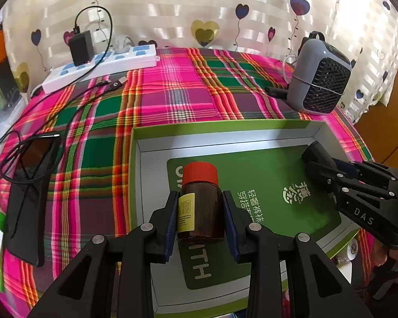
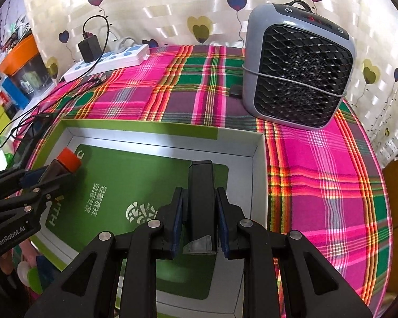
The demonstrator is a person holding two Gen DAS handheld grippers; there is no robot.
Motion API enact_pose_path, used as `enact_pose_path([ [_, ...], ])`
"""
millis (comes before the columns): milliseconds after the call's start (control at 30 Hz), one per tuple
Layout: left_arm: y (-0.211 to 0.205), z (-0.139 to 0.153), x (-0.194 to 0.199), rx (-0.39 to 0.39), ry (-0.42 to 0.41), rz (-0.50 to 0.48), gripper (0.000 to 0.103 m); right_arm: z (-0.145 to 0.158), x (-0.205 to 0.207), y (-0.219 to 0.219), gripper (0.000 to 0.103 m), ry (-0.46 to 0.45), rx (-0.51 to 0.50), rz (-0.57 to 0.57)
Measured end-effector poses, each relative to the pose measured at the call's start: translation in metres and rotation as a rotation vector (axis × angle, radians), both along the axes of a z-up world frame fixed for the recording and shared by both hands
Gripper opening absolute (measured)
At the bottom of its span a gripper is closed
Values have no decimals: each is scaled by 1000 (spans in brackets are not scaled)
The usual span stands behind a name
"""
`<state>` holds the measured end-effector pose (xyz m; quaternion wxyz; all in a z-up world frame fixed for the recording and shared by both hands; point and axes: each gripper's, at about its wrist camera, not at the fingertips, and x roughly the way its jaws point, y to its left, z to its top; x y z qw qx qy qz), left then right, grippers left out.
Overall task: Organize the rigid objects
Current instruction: 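Carry the bottle with the left gripper while the right gripper carries the flashlight into the green box, then lower and release the bottle with the left gripper while the right gripper releases the flashlight in the box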
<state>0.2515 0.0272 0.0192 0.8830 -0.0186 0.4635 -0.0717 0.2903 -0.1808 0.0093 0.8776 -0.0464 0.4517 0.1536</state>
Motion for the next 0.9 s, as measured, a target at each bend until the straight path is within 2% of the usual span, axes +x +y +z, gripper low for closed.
enact_pose_path([
  [333, 0, -1, 0, 0, -2, -3, 31, 0, 0, 0, 25, -7, 26, -11],
  [467, 0, 0, 0, -5, -3, -4, 34, 1, -1, 1, 36, -16, 29, -11],
  [900, 0, 7, -12, 2, -19, 13, 38, 5, -11, -2, 36, -42, 36, -24],
])
